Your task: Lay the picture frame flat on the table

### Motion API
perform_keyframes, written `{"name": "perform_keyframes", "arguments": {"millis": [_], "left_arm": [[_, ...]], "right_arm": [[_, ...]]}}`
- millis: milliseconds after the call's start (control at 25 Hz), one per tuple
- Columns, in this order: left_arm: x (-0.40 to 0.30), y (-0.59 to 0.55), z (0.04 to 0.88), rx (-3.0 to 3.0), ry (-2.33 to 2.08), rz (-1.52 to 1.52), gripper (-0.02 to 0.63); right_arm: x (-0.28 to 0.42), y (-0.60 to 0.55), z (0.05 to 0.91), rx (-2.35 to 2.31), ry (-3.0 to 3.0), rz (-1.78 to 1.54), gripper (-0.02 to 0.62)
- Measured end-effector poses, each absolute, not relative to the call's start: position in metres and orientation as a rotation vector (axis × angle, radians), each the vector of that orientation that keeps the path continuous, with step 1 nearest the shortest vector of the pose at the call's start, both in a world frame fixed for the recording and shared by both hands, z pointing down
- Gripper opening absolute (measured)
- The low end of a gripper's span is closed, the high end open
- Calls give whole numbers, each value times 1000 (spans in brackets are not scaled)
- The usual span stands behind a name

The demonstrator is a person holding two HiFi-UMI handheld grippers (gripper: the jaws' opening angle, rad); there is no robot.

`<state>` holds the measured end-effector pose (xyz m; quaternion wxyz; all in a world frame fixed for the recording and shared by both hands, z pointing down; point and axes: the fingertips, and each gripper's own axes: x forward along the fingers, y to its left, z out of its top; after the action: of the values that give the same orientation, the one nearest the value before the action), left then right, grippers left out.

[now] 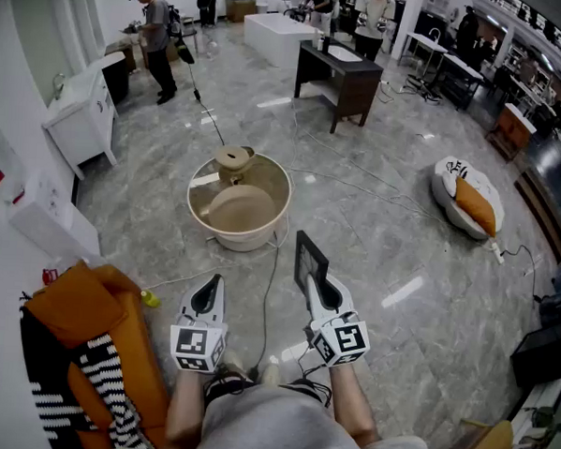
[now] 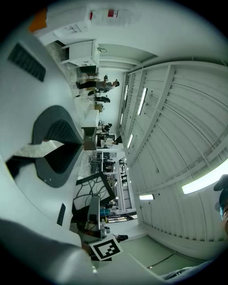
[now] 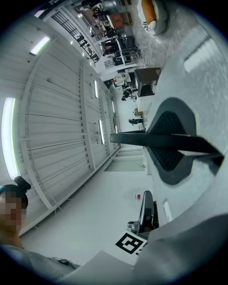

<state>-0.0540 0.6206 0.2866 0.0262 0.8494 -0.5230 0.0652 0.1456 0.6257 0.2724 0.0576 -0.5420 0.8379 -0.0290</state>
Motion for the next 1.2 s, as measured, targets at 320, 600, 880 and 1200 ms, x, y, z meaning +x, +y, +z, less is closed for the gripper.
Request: {"name": "perform_keyframes", "arguments": {"millis": [320,600,880,1200], "left_arm": [[-32,618,288,2630,-1598,196,17],[-2,594,293,2668,-1523,207,18],[40,532,299,2730,-1427,215,17],[79,421,307,2733,-1375,247,18]], "right_arm": [[165,628,271,-1648,2546,-83,41],[195,616,275,-1705,2509,-87,41],[230,566,284,-1772,2455,-101,41],[260,462,289,-1802,2451,-128,41]]}}
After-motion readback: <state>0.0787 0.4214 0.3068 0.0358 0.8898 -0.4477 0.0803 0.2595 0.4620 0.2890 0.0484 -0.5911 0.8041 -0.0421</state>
